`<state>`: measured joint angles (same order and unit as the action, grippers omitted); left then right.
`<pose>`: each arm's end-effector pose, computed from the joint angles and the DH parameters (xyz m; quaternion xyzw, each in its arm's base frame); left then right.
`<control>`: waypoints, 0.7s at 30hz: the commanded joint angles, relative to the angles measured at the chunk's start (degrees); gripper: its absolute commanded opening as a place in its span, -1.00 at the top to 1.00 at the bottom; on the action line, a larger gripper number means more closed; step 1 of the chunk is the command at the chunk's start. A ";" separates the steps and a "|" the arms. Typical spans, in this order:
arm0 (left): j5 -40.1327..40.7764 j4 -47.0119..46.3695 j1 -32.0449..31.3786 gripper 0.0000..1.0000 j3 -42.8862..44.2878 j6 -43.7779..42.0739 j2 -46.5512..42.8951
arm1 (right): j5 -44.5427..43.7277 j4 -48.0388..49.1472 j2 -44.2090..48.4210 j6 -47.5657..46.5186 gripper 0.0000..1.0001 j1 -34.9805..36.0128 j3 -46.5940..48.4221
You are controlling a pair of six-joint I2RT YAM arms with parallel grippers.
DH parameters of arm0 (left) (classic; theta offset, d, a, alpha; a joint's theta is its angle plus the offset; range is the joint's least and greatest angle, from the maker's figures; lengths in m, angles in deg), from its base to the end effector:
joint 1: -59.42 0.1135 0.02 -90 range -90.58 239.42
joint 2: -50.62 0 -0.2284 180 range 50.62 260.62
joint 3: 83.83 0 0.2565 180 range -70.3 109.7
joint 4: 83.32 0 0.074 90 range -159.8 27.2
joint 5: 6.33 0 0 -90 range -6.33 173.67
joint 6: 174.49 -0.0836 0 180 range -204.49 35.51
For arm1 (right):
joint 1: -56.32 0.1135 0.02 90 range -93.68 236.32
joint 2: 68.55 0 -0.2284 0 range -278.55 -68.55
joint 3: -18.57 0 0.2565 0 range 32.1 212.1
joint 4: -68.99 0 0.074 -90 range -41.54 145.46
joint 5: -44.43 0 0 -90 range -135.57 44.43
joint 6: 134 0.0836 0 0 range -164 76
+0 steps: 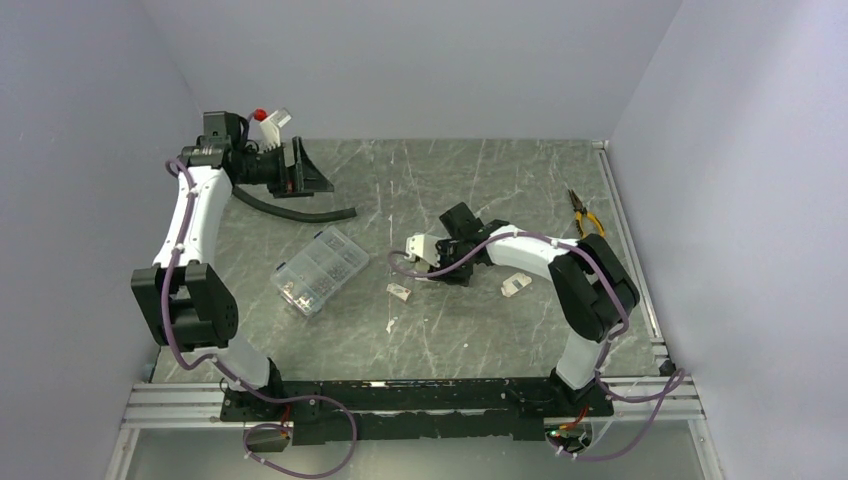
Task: Load the staples into the stapler
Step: Place the stapler at the center of the board, then reset both arms
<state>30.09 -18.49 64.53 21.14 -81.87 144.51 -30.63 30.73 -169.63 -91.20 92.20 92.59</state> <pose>0.3649 -0.0349 0.2910 0.0827 0.8559 -0.4222 0.2869 0.2766 0.2267 0.0803 -0.6631 0.7066 0.1055 0.2234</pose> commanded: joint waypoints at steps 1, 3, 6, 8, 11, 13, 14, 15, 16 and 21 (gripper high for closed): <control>0.21 -1.24 1.42 -0.90 -0.54 0.55 -3.47 | -1.52 -0.37 -1.95 -6.43 -0.19 -0.33 1.09; 0.69 -0.94 1.72 -0.90 -0.45 0.00 -3.71 | -1.58 -0.45 -1.96 -6.68 -0.40 -0.44 1.00; 3.64 0.06 2.25 -0.90 0.31 -0.65 -3.50 | -1.38 -0.17 -0.47 -5.50 -0.58 -0.55 0.97; 6.85 1.09 2.70 -0.90 1.19 -0.80 -3.36 | -0.88 -0.87 1.81 -3.17 -0.62 -0.55 1.81; 11.43 2.29 4.11 -0.90 2.28 -0.65 -3.80 | 1.31 -2.72 8.13 2.40 -0.65 -0.76 2.70; 14.06 2.92 5.12 -0.90 2.86 -1.04 -4.53 | 1.98 -2.79 13.99 6.30 -0.68 -0.96 1.84; 15.03 3.18 5.63 -0.90 3.13 -1.40 -4.99 | 1.47 -2.67 17.06 8.13 -0.71 -1.23 1.29; 16.17 3.48 6.12 -0.90 3.51 -1.76 -5.39 | 0.76 -2.64 20.77 9.99 -0.74 -1.68 0.80; 17.21 3.96 6.68 -0.90 3.87 -1.90 -5.95 | -0.66 -2.42 23.55 11.68 -0.77 -2.43 0.45; 23.19 2.68 8.14 -0.90 4.85 -5.55 -10.22 | -6.46 -1.71 32.98 21.47 -0.98 -10.11 1.96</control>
<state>46.75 -15.06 71.89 23.02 -83.51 140.48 -32.27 28.72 -141.45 -80.14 87.50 92.96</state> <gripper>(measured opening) 0.949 0.958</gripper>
